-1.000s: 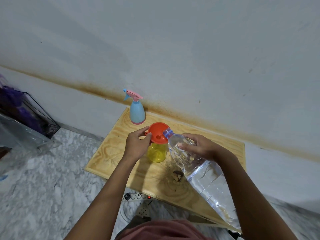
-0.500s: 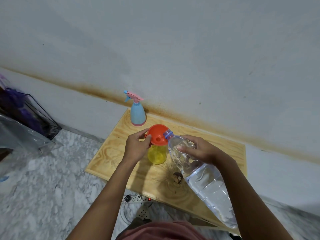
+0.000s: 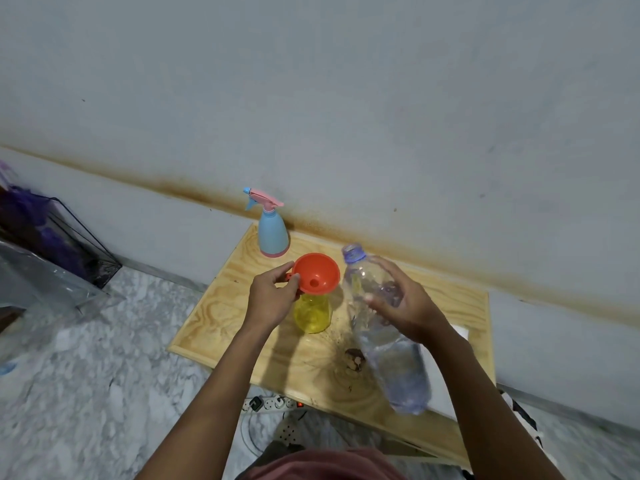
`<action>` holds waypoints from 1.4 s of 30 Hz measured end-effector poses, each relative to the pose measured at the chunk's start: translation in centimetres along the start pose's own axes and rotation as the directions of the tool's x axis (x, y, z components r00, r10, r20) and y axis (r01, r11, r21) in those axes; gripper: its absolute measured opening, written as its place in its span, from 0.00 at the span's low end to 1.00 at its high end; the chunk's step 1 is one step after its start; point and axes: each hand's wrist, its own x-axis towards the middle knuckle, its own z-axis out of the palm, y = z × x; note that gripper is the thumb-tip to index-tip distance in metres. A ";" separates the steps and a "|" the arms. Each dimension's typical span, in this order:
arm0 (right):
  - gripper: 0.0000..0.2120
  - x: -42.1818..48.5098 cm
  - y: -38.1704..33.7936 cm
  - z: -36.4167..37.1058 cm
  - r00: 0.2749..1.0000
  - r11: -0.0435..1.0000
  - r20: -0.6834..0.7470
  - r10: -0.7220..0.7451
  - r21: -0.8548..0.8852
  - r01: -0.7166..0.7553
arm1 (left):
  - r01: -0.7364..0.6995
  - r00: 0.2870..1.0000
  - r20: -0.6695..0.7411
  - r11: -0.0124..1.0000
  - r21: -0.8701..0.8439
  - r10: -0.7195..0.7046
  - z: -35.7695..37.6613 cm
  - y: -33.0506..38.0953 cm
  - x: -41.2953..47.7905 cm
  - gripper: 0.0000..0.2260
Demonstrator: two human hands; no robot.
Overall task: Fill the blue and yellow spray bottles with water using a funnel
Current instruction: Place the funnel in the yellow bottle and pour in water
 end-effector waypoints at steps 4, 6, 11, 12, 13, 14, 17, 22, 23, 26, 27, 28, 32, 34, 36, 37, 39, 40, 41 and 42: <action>0.30 -0.5 1.2 -0.9 0.936 0.990 -0.350 -0.034 0.119 0.080 | -0.005 1.000 -0.003 1.000 0.005 0.005 0.1 -0.1 0.0 0.17; 0.32 -0.5 1.4 -1.4 0.877 0.981 -0.480 -0.033 0.150 0.120 | -0.006 1.000 -0.002 1.000 0.009 0.006 0.1 -0.1 0.0 0.17; 0.37 0.7 1.3 -2.5 0.785 0.983 -0.619 -0.031 0.122 0.135 | -0.006 1.000 0.002 1.000 0.013 0.006 0.1 -0.1 0.2 0.17; 0.37 1.1 1.3 -2.6 0.774 0.984 -0.632 -0.029 0.119 0.134 | -0.001 1.000 -0.001 1.000 0.008 0.001 0.1 -0.1 0.2 0.17; 0.37 1.4 1.4 -2.7 0.761 0.984 -0.649 -0.024 0.121 0.134 | 0.005 1.000 -0.003 1.000 0.001 -0.005 0.2 -0.1 0.3 0.17; 0.36 1.7 1.5 -2.8 0.745 0.983 -0.667 -0.015 0.126 0.133 | 0.010 1.000 -0.005 1.000 -0.005 -0.010 0.2 -0.1 0.3 0.17; 0.34 2.8 1.9 -3.4 0.703 0.983 -0.711 0.015 0.138 0.118 | 0.019 1.000 -0.014 1.000 -0.013 -0.019 0.3 -0.1 0.2 0.17; 0.34 4.5 2.8 -3.8 0.693 0.984 -0.719 0.048 0.152 0.089 | 0.019 1.000 -0.021 1.000 0.000 -0.019 0.4 -0.3 0.2 0.17; 0.34 4.8 3.0 -3.7 0.693 0.982 -0.719 0.058 0.164 0.088 | 0.020 1.000 -0.022 1.000 0.002 -0.020 0.4 -0.3 0.2 0.17; 0.35 5.6 3.5 -3.4 0.681 0.976 -0.726 0.092 0.202 0.083 | 0.027 0.999 -0.031 1.000 -0.005 -0.027 0.5 -0.3 0.3 0.16; 0.35 5.7 3.7 -3.3 0.680 0.974 -0.726 0.103 0.213 0.080 | 0.029 0.999 -0.034 1.000 -0.008 -0.030 0.5 -0.3 0.2 0.16; 0.35 5.8 3.8 -3.1 0.681 0.972 -0.724 0.110 0.223 0.080 | 0.031 0.999 -0.035 0.999 -0.008 -0.031 0.5 -0.3 0.2 0.16; 0.35 5.7 4.3 -2.6 0.690 0.968 -0.716 0.105 0.233 0.094 | 0.028 0.999 -0.038 1.000 -0.012 -0.029 0.5 -0.3 0.0 0.16; 0.35 5.5 4.5 -2.5 0.697 0.971 -0.710 0.100 0.222 0.087 | 0.026 0.999 -0.041 1.000 -0.012 -0.026 0.5 -0.2 0.0 0.17; 0.36 5.3 4.7 -2.4 0.706 0.972 -0.701 0.100 0.219 0.080 | 0.027 0.999 -0.045 0.999 -0.017 -0.028 0.6 -0.1 0.0 0.17; 0.36 5.1 4.9 -2.5 0.710 0.973 -0.697 0.101 0.219 0.077 | 0.027 0.999 -0.047 0.999 -0.020 -0.028 0.6 -0.1 0.0 0.16; 0.37 4.8 5.2 -2.6 0.717 0.975 -0.691 0.093 0.209 0.075 | 0.027 0.998 -0.051 0.999 -0.019 -0.028 0.6 -0.1 0.0 0.16; 0.38 4.7 5.3 -2.6 0.721 0.977 -0.688 0.081 0.197 0.078 | 0.026 0.998 -0.054 1.000 -0.018 -0.027 0.6 -0.1 -0.1 0.16; 0.39 4.6 5.5 -2.7 0.727 0.981 -0.683 0.072 0.181 0.073 | 0.022 0.998 -0.057 1.000 -0.017 -0.023 0.7 -0.1 -0.1 0.16; 0.40 4.5 5.7 -2.8 0.732 0.985 -0.678 0.071 0.163 0.056 | 0.018 0.998 -0.060 1.000 -0.015 -0.018 0.7 -0.2 -0.1 0.16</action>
